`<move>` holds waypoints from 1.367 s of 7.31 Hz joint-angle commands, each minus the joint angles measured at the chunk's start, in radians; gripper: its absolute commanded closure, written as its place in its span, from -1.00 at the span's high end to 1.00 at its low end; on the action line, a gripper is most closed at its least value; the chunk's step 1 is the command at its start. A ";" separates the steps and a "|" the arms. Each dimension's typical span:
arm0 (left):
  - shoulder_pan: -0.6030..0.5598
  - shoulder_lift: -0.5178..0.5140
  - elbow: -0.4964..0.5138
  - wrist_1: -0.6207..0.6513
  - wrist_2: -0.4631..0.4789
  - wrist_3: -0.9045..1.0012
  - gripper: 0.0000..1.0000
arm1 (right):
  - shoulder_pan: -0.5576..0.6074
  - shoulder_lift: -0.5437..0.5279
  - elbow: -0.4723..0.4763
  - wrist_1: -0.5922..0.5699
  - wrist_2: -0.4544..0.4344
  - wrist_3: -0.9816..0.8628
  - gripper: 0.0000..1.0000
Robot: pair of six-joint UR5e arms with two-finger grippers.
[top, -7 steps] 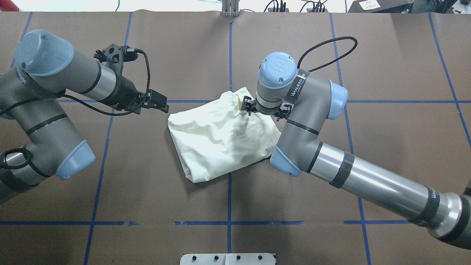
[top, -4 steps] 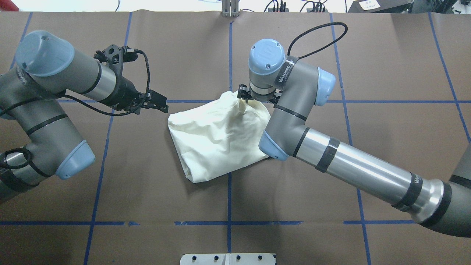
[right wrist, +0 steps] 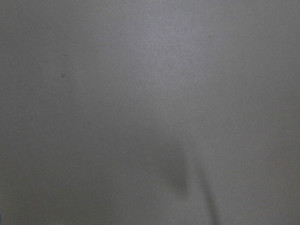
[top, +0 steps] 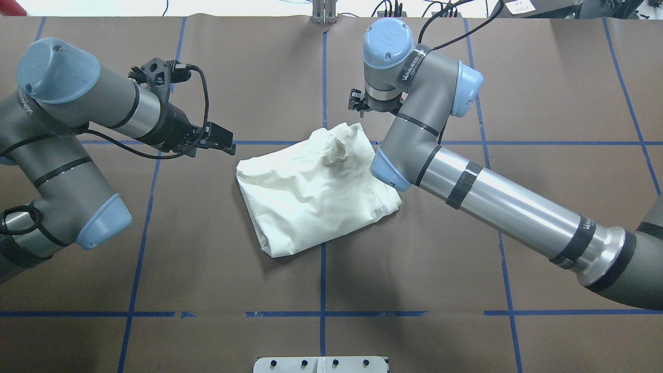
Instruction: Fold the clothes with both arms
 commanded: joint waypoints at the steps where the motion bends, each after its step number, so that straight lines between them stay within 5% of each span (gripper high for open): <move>1: -0.109 0.042 0.002 0.001 -0.021 0.121 1.00 | 0.088 -0.020 0.025 -0.004 0.094 -0.106 1.00; 5: -0.520 0.156 0.100 0.177 -0.026 0.859 1.00 | 0.451 -0.371 0.288 -0.031 0.391 -0.598 1.00; 7: -0.697 0.165 0.249 0.208 -0.026 1.177 1.00 | 0.576 -0.579 0.442 -0.179 0.413 -0.959 1.00; 8: -0.784 0.164 0.344 0.207 -0.027 1.336 1.00 | 0.678 -0.641 0.446 -0.256 0.436 -1.185 1.00; 10: -0.881 0.157 0.371 0.343 -0.029 1.566 1.00 | 0.802 -0.673 0.434 -0.405 0.462 -1.450 1.00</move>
